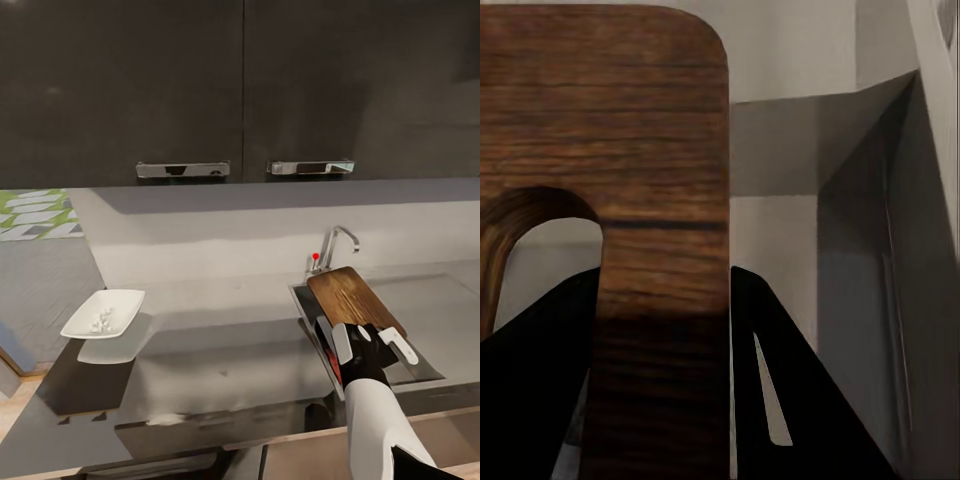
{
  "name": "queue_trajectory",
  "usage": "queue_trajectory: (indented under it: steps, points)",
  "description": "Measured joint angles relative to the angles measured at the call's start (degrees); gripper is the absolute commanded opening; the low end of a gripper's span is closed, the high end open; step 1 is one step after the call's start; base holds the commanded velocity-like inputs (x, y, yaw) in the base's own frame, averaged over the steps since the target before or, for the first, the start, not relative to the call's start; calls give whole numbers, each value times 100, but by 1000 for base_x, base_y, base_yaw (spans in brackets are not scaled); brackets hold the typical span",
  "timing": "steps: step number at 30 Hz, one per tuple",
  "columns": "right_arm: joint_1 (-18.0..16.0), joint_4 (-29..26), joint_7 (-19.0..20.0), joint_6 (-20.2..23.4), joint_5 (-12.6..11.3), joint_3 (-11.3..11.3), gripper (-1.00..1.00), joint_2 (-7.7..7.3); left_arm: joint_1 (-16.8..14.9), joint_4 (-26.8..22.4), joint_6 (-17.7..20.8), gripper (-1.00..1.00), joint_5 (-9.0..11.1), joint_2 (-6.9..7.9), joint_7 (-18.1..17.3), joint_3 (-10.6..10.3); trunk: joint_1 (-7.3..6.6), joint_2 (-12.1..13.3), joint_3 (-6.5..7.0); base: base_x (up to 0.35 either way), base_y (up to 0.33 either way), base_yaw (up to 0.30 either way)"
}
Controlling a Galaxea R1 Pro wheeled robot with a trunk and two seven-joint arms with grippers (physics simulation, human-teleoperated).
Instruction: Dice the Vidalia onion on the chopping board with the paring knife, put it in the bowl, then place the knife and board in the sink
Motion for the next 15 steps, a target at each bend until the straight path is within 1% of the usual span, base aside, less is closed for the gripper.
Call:
queue_trajectory:
  steps: [3,9,15]
  points:
    - [2,49,-96,-90,-11,-5,-100,-3,-1,1,0,100,-1,0,0,-1,0,0,0,4,0,0]
    - [0,252,-257,-447,-17,4,-100,-7,0,0,0,100,-1,0,0,0,0,0,0,0,0,0]
    - [0,326,-279,-518,-7,6,-100,-51,-1,3,1,100,-2,0,0,-1,0,0,0,0,0,0]
